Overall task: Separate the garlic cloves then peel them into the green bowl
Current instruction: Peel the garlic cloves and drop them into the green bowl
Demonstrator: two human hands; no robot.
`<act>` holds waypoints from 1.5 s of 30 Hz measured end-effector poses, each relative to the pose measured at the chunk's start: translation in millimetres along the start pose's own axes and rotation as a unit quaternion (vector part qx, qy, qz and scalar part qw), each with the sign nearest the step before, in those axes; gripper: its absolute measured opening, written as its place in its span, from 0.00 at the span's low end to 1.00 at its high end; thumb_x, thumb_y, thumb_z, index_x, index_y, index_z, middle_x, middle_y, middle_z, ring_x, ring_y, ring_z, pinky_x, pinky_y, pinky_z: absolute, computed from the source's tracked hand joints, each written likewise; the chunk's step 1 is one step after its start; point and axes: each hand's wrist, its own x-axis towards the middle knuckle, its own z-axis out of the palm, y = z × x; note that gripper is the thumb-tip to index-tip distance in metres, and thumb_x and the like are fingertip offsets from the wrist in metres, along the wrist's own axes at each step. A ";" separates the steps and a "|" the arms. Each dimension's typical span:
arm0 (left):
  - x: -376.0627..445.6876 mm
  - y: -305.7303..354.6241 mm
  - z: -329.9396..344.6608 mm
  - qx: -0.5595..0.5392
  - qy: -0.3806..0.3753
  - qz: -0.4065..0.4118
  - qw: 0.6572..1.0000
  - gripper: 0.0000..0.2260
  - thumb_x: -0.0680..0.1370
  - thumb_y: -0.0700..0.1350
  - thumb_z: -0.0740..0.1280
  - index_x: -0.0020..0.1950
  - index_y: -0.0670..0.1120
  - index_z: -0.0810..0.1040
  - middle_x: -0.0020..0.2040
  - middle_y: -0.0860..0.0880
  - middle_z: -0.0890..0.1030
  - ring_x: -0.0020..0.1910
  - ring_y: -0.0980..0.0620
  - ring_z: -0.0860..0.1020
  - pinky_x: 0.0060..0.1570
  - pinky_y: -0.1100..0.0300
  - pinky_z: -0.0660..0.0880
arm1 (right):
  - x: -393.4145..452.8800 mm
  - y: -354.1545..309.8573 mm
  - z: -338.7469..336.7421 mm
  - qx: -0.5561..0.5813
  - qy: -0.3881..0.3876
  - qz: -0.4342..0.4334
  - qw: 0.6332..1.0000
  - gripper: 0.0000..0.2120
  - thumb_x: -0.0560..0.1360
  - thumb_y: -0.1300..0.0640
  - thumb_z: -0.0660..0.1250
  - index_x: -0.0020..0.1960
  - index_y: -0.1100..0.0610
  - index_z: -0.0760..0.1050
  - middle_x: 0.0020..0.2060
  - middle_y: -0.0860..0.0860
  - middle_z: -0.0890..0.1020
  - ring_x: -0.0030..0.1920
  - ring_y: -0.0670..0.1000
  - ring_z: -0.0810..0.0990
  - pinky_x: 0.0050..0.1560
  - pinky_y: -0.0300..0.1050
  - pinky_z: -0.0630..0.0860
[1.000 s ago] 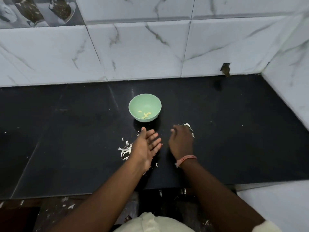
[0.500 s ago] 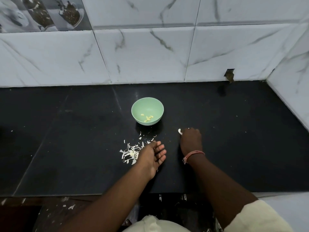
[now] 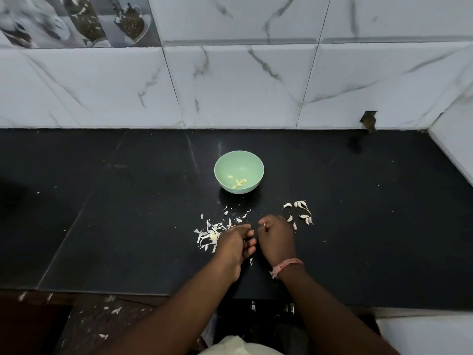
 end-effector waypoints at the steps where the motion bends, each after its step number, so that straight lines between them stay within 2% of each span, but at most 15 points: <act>1: 1.6 -1.1 -1.7 0.001 0.002 0.003 1.000 0.08 0.83 0.40 0.62 0.55 0.45 0.80 0.40 0.50 0.80 0.35 0.54 0.78 0.37 0.62 0.77 | -0.8 -1.2 0.2 0.006 -0.006 0.018 1.000 0.07 0.75 0.66 0.67 0.49 0.62 0.84 0.46 0.58 0.85 0.48 0.57 0.82 0.51 0.46 0.75; 4: 5.2 -4.2 -6.8 0.003 0.003 0.012 1.000 0.09 0.83 0.40 0.61 0.57 0.44 0.80 0.40 0.50 0.81 0.34 0.54 0.78 0.36 0.62 0.77 | 2.8 1.7 -1.8 -0.070 -0.051 -0.010 0.996 0.07 0.78 0.64 0.65 0.49 0.63 0.83 0.45 0.59 0.85 0.48 0.60 0.83 0.49 0.48 0.76; 7: 8.4 -5.0 -10.7 0.008 0.004 0.023 1.000 0.10 0.83 0.39 0.60 0.59 0.43 0.79 0.41 0.49 0.81 0.35 0.53 0.77 0.37 0.62 0.77 | 1.1 2.0 -4.8 -0.183 -0.091 -0.063 0.977 0.08 0.81 0.61 0.62 0.47 0.61 0.78 0.47 0.59 0.82 0.49 0.59 0.81 0.43 0.46 0.66; 11: 14.2 -3.9 -10.1 0.022 0.000 0.049 0.999 0.09 0.83 0.36 0.60 0.58 0.39 0.79 0.42 0.46 0.80 0.36 0.53 0.76 0.38 0.61 0.76 | -3.3 -0.2 -2.0 -0.246 -0.116 -0.103 0.957 0.09 0.83 0.61 0.60 0.56 0.63 0.78 0.55 0.60 0.80 0.57 0.60 0.79 0.52 0.49 0.71; 15: 21.1 -2.9 -7.4 0.058 0.005 0.072 0.996 0.07 0.81 0.36 0.63 0.53 0.41 0.81 0.41 0.42 0.84 0.37 0.50 0.79 0.39 0.60 0.76 | 1.2 -10.7 0.0 -0.299 -0.161 -0.133 0.931 0.13 0.82 0.65 0.58 0.64 0.61 0.75 0.61 0.58 0.77 0.62 0.58 0.77 0.60 0.48 0.72; 17: 26.4 -5.2 -7.2 0.088 -0.002 0.075 0.993 0.08 0.81 0.38 0.64 0.53 0.42 0.83 0.44 0.39 0.85 0.41 0.47 0.81 0.44 0.56 0.77 | 5.6 -12.6 1.6 -0.303 -0.173 -0.132 0.928 0.13 0.82 0.64 0.58 0.62 0.61 0.77 0.60 0.58 0.78 0.61 0.58 0.77 0.59 0.49 0.73; 19: 30.3 -7.0 -6.9 0.103 -0.005 0.082 0.991 0.08 0.81 0.39 0.64 0.53 0.43 0.84 0.46 0.40 0.86 0.42 0.47 0.81 0.47 0.53 0.77 | 9.4 -12.2 1.0 -0.281 -0.175 -0.121 0.936 0.11 0.81 0.61 0.61 0.57 0.59 0.80 0.56 0.57 0.80 0.57 0.58 0.80 0.54 0.49 0.74; 23: 36.3 -5.2 -7.0 0.104 -0.004 0.083 0.991 0.07 0.82 0.38 0.65 0.53 0.45 0.82 0.41 0.45 0.85 0.38 0.50 0.80 0.42 0.56 0.76 | 17.6 -6.3 -1.1 -0.219 -0.186 -0.101 0.952 0.08 0.79 0.58 0.65 0.47 0.56 0.83 0.45 0.57 0.83 0.43 0.56 0.79 0.43 0.45 0.70; 26: 37.5 -2.5 -7.9 0.116 -0.015 0.085 0.990 0.06 0.82 0.37 0.65 0.53 0.44 0.81 0.39 0.48 0.83 0.35 0.55 0.77 0.36 0.62 0.75 | 21.0 -1.0 1.5 -0.175 -0.162 -0.087 0.967 0.10 0.77 0.59 0.65 0.38 0.51 0.78 0.38 0.56 0.83 0.35 0.53 0.74 0.39 0.43 0.66; 29: 39.3 -2.4 -6.8 0.125 -0.021 0.086 0.988 0.07 0.82 0.37 0.64 0.55 0.42 0.81 0.41 0.46 0.85 0.35 0.53 0.79 0.34 0.63 0.75 | 17.6 2.5 7.4 -0.141 -0.114 -0.107 0.978 0.09 0.73 0.62 0.66 0.35 0.56 0.79 0.35 0.57 0.82 0.34 0.56 0.77 0.38 0.42 0.65; 32: 41.0 -4.7 -4.5 0.156 -0.027 0.109 0.981 0.07 0.80 0.39 0.67 0.54 0.45 0.84 0.45 0.46 0.87 0.43 0.45 0.84 0.46 0.53 0.80 | 18.3 6.8 10.7 -0.123 -0.087 -0.111 0.982 0.08 0.69 0.64 0.67 0.31 0.57 0.78 0.32 0.55 0.77 0.31 0.55 0.75 0.35 0.42 0.64; 35: 39.8 -8.5 -5.6 0.206 -0.036 0.132 0.969 0.11 0.73 0.48 0.71 0.54 0.48 0.85 0.47 0.50 0.88 0.50 0.47 0.85 0.57 0.49 0.80 | 19.5 12.1 13.5 -0.109 -0.058 -0.114 0.986 0.09 0.67 0.60 0.62 0.29 0.57 0.76 0.31 0.52 0.72 0.29 0.52 0.70 0.32 0.43 0.62; 39: 40.6 -11.1 -6.2 0.213 -0.033 0.149 0.965 0.07 0.79 0.40 0.70 0.54 0.47 0.86 0.45 0.50 0.87 0.45 0.52 0.84 0.53 0.55 0.79 | 11.7 18.6 14.2 -0.075 -0.013 -0.133 0.988 0.12 0.70 0.58 0.62 0.29 0.57 0.73 0.29 0.52 0.72 0.28 0.52 0.71 0.30 0.45 0.62; 42: 40.3 -11.4 -4.9 0.219 -0.030 0.155 0.963 0.08 0.79 0.39 0.69 0.54 0.48 0.86 0.46 0.50 0.87 0.43 0.54 0.83 0.51 0.56 0.78 | 14.3 22.4 16.1 -0.079 0.012 -0.142 0.987 0.11 0.70 0.59 0.63 0.29 0.57 0.73 0.29 0.52 0.72 0.29 0.53 0.71 0.32 0.47 0.62; 45: 38.7 -11.1 -2.2 0.221 -0.023 0.155 0.963 0.08 0.79 0.40 0.69 0.52 0.49 0.86 0.44 0.50 0.87 0.41 0.54 0.82 0.48 0.57 0.77 | 11.5 23.9 16.8 -0.092 0.019 -0.176 0.980 0.12 0.70 0.57 0.59 0.31 0.58 0.75 0.30 0.52 0.72 0.31 0.54 0.72 0.29 0.46 0.67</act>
